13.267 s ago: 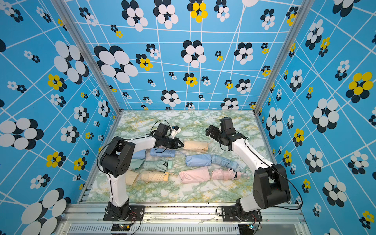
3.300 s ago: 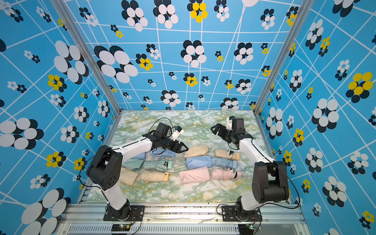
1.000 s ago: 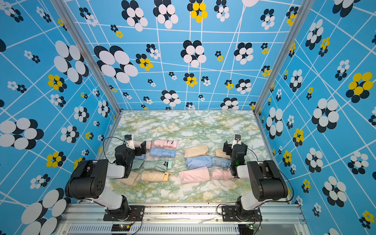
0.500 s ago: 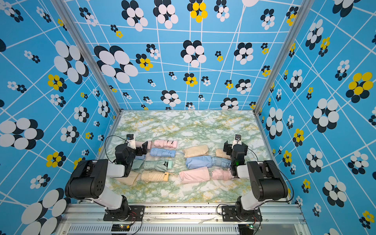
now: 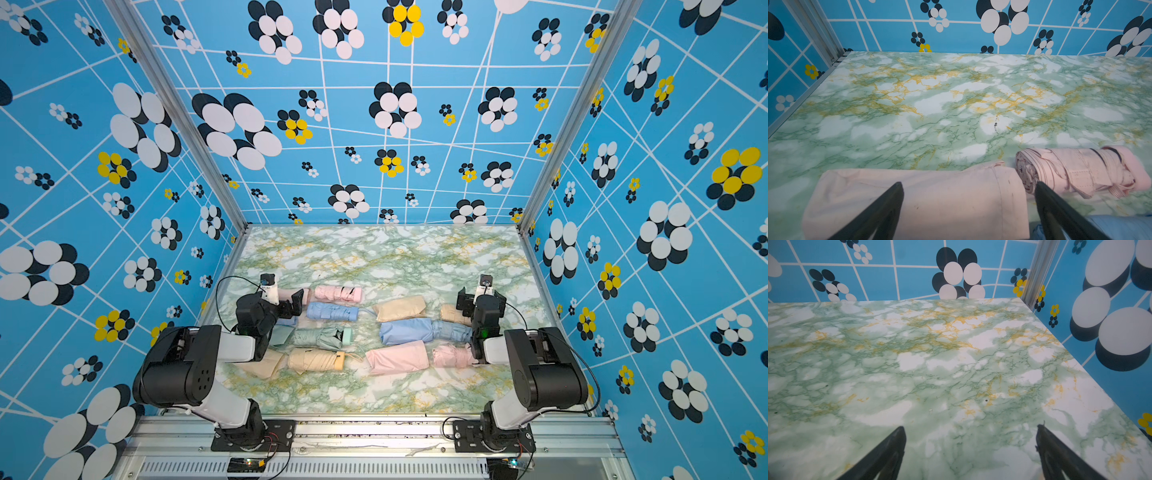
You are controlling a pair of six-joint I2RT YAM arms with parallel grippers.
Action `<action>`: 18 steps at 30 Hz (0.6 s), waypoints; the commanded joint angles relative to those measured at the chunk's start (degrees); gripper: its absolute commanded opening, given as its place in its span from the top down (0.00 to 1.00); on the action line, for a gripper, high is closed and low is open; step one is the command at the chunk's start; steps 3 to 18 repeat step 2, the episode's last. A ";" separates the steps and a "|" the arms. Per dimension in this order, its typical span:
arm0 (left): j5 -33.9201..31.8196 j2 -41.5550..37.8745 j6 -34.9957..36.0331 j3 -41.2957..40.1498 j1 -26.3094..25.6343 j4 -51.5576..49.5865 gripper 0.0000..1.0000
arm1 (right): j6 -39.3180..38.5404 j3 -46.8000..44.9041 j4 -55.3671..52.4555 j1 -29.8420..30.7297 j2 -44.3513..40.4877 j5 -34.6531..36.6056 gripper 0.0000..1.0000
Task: Take umbrellas out of sleeves
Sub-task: Reset both arms
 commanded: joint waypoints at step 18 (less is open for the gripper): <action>-0.87 -1.13 1.15 1.06 -0.61 -0.89 0.01 | 0.64 0.99 0.54 -0.32 0.22 0.80 0.01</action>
